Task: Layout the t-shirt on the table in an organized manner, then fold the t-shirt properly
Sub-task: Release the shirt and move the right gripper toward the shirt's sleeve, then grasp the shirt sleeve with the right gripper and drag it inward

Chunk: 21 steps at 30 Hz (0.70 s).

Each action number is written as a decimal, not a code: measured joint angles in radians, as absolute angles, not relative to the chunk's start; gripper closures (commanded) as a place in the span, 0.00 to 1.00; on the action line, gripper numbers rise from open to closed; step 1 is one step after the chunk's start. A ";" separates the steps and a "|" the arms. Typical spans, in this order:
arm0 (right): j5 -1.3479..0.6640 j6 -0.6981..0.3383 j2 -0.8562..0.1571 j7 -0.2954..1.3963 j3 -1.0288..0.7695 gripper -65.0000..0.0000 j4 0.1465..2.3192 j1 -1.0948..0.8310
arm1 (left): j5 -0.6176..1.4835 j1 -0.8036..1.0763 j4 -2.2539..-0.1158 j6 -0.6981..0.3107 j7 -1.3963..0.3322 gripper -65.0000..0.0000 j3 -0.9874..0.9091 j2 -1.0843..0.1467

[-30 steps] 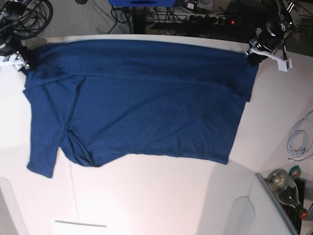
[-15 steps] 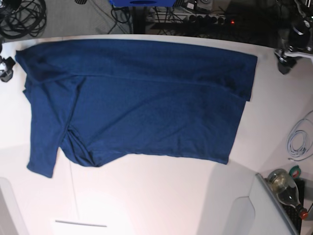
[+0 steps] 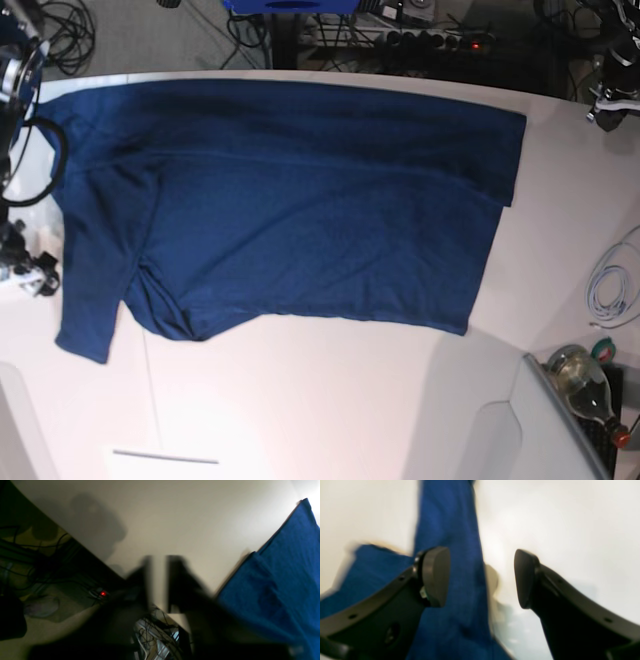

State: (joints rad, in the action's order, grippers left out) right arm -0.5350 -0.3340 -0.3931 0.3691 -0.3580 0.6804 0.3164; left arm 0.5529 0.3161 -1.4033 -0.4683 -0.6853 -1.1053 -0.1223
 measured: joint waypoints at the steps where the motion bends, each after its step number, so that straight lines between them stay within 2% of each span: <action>1: -0.537 -0.330 -0.406 0.314 -0.287 0.41 0.598 0.359 | 0.553 0.316 -1.403 -0.469 -0.687 1.00 -1.105 -0.120; 4: -0.540 -0.329 -0.417 0.200 -0.134 0.42 0.424 0.467 | 0.556 0.324 -1.402 -0.471 -0.686 1.00 -1.104 -0.120; 7: -0.546 -0.333 -0.407 0.131 -0.063 0.42 0.336 0.512 | 0.555 0.339 -1.404 -0.470 -0.686 1.00 -1.106 -0.122; 16: -0.543 -0.325 -0.398 0.088 -0.047 0.42 0.306 0.472 | 0.554 0.336 -1.403 -0.468 -0.685 1.00 -1.106 -0.120; 18: -0.543 -0.326 -0.397 0.085 -0.047 0.49 0.308 0.470 | 0.557 0.333 -1.403 -0.471 -0.686 1.00 -1.104 -0.119; 21: -0.543 -0.325 -0.397 0.085 -0.047 0.78 0.314 0.459 | 0.557 0.333 -1.402 -0.471 -0.685 1.00 -1.104 -0.120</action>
